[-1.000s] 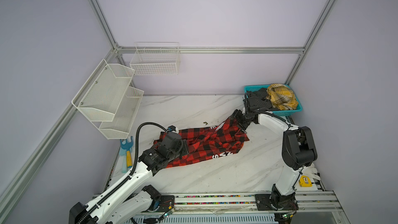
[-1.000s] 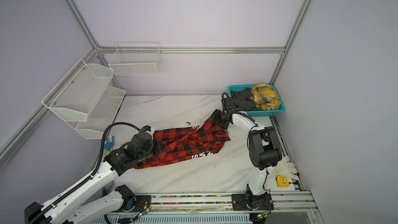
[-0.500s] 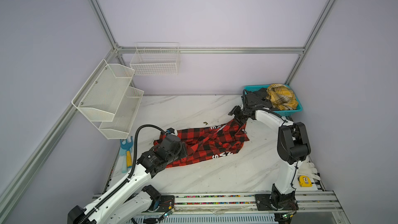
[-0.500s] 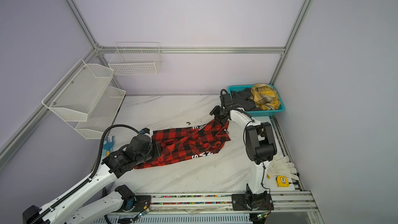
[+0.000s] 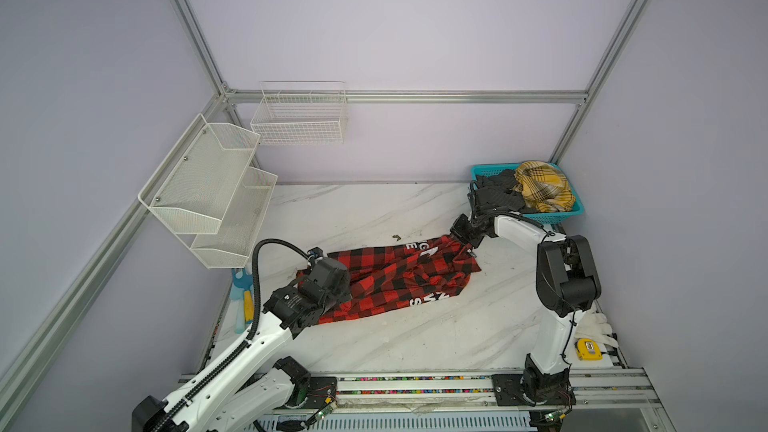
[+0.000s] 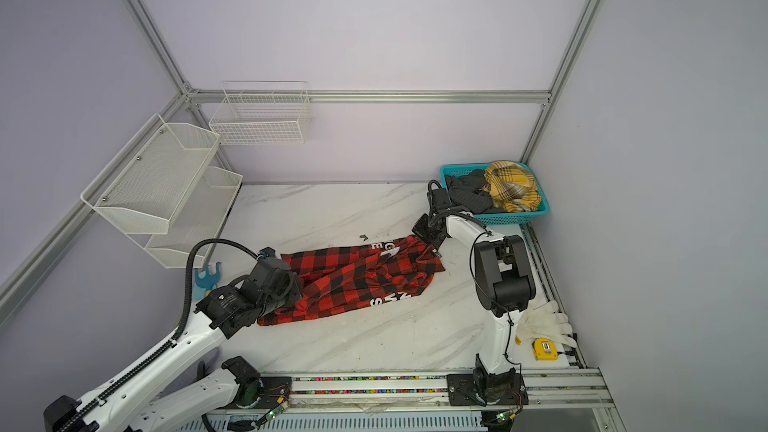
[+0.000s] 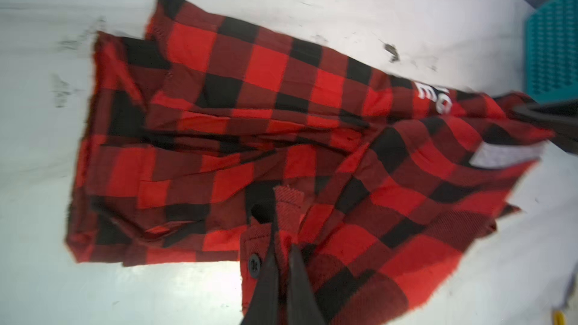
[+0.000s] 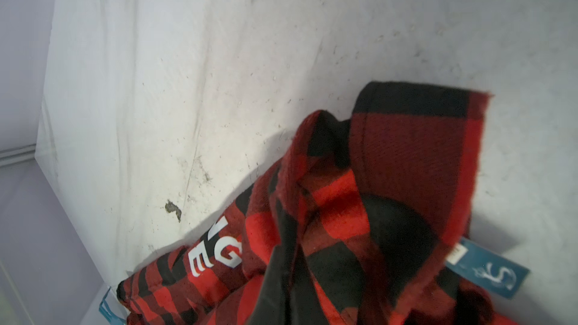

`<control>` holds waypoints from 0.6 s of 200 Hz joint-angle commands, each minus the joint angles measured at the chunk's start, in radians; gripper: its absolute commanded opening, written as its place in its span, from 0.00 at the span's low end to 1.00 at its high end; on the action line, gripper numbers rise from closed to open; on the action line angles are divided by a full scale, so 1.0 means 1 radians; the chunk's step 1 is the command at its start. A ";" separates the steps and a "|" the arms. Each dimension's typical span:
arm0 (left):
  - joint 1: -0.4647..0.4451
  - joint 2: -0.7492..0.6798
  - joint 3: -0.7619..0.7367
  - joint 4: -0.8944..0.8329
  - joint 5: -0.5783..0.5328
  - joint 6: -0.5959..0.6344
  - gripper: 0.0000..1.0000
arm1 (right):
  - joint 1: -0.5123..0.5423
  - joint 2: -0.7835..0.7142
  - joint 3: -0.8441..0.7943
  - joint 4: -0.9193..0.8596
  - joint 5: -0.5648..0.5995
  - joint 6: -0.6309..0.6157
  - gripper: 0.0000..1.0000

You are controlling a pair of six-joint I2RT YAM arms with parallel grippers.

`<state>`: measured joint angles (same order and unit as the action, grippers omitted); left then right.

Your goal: Fold and stack the long sleeve shirts

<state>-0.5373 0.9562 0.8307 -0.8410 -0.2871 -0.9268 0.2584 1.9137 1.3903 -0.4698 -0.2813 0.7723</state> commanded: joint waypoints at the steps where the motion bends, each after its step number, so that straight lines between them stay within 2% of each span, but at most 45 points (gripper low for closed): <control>1: 0.091 0.113 0.260 -0.022 -0.093 0.003 0.00 | -0.006 -0.106 -0.031 -0.048 0.043 -0.064 0.00; 31: 0.179 0.291 0.474 -0.020 -0.083 0.053 0.00 | -0.004 -0.179 -0.118 0.004 -0.009 -0.082 0.00; 53: 0.225 0.343 0.510 -0.022 -0.095 0.086 0.00 | -0.003 -0.203 -0.176 0.043 -0.036 -0.088 0.00; 80: 0.300 0.393 0.436 -0.025 -0.065 0.143 0.00 | 0.040 -0.203 -0.250 0.105 -0.047 -0.084 0.00; 98: 0.333 0.426 0.333 -0.028 -0.108 0.135 0.00 | 0.077 -0.182 -0.311 0.176 -0.058 -0.071 0.00; 120: 0.387 0.448 0.205 0.041 -0.065 0.132 0.00 | 0.128 -0.147 -0.352 0.236 -0.077 -0.062 0.00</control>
<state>-0.2066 1.3857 1.1664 -0.8272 -0.3405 -0.8204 0.3443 1.7298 1.0786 -0.3157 -0.3393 0.7017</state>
